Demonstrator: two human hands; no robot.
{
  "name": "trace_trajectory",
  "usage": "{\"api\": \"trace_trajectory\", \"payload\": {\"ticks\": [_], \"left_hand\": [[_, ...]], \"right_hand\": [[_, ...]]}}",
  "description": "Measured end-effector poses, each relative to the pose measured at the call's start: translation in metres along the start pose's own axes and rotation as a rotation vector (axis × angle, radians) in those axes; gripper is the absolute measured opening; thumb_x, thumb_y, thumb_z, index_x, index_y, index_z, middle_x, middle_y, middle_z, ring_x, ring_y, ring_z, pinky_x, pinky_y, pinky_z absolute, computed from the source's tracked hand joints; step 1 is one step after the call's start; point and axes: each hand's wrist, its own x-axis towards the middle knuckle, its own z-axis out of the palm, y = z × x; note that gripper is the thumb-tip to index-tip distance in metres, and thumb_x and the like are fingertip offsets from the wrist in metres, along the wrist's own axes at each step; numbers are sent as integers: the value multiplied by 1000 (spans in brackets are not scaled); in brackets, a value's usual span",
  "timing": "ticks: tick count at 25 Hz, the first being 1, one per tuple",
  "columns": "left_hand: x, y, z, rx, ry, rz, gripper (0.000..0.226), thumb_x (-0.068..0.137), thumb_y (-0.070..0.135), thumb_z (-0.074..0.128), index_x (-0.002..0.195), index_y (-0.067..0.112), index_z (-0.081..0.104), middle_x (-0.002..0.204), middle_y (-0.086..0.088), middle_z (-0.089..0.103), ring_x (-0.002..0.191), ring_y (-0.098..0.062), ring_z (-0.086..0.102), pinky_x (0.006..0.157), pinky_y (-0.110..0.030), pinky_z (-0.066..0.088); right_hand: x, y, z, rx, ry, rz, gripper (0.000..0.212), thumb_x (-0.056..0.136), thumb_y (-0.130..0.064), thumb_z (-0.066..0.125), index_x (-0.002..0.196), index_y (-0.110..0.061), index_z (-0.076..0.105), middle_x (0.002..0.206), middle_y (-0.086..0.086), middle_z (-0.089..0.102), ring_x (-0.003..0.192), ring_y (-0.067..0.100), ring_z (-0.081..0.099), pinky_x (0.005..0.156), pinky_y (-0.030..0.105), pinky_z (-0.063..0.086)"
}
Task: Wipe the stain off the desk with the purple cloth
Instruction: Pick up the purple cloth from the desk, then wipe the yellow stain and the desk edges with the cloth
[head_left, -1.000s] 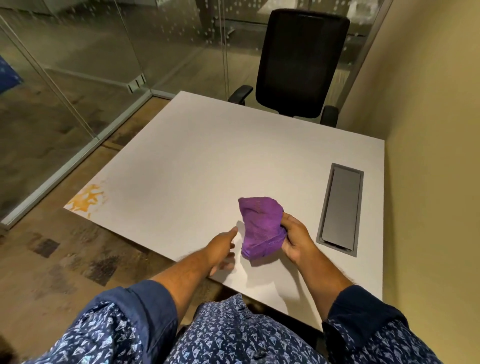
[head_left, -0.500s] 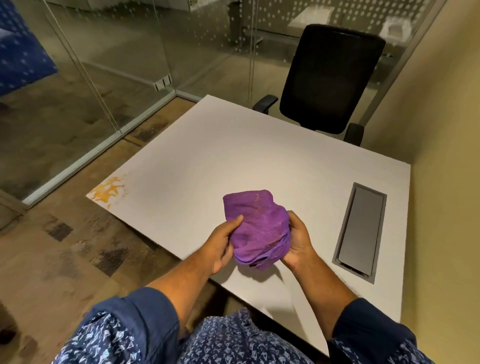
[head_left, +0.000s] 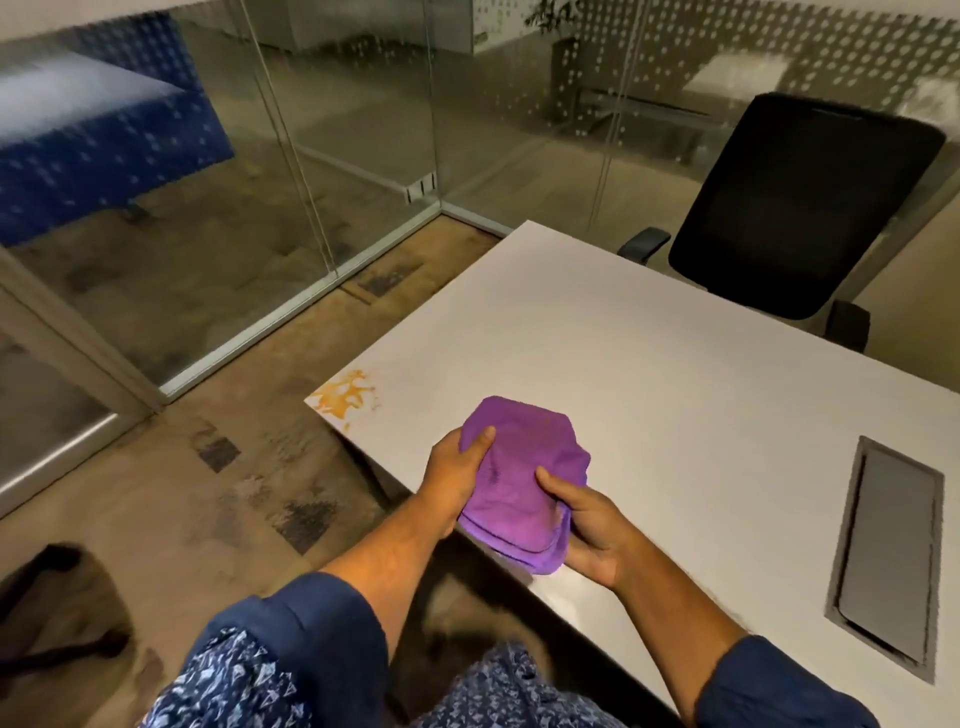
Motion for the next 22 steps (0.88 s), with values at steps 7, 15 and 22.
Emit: {"api": "trace_trajectory", "payload": {"ticks": [7, 15, 22], "left_hand": [[41, 6, -147, 233, 141, 93, 45, 99, 29, 71, 140, 15, 60, 136, 0, 62, 124, -19, 60, 104, -29, 47], [59, 9, -262, 248, 231, 96, 12, 98, 10, 70, 109, 14, 73, 109, -5, 73, 107, -21, 67, 87, -13, 54], [132, 44, -300, 393, 233, 77, 11, 97, 20, 72, 107, 19, 77, 104, 3, 74, 97, -14, 68, 83, -27, 52]], "right_hand": [[94, 41, 101, 7, 56, -75, 47, 105, -28, 61, 146, -4, 58, 146, 20, 63, 136, 36, 60, 114, 54, 49], [179, 68, 148, -118, 248, -210, 39, 110, -33, 50, 141, -12, 58, 136, 11, 72, 120, 28, 72, 104, 48, 58], [262, 42, 132, -305, 248, -216, 43, 100, 4, 60, 142, -6, 55, 141, 23, 65, 123, 40, 68, 107, 52, 54]]}}
